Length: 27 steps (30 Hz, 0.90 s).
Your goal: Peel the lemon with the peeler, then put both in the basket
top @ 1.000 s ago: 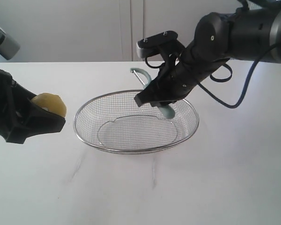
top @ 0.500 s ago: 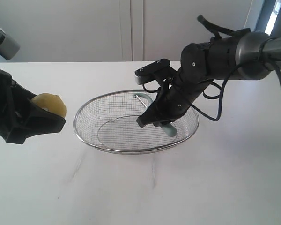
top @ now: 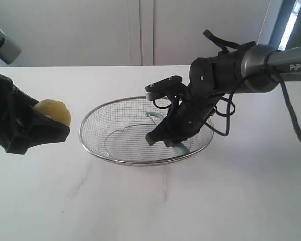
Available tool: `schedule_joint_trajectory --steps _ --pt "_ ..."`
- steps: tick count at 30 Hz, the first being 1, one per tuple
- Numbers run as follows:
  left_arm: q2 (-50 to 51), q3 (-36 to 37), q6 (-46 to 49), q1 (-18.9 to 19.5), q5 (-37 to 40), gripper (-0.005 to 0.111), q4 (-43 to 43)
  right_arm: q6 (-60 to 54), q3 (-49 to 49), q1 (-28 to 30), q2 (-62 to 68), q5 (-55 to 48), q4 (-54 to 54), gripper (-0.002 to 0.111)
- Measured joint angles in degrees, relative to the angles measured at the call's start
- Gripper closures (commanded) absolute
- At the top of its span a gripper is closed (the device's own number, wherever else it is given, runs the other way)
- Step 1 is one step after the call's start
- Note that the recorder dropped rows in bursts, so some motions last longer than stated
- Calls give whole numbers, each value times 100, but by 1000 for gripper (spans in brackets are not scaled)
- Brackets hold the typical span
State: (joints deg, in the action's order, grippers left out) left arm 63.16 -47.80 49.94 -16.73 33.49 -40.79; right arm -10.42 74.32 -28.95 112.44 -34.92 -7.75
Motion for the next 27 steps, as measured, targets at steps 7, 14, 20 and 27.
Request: schedule_joint_trajectory --steps 7,14,20,27 --pt "0 0 0 0 0 107 0 276 0 0 0 -218 -40 108" --pt "0 0 0 0 0 107 -20 290 0 0 0 -95 -50 107" --pt "0 0 0 0 0 107 -32 290 0 0 0 38 -50 59" --pt "0 0 0 0 0 107 -32 290 40 0 -79 51 -50 57"
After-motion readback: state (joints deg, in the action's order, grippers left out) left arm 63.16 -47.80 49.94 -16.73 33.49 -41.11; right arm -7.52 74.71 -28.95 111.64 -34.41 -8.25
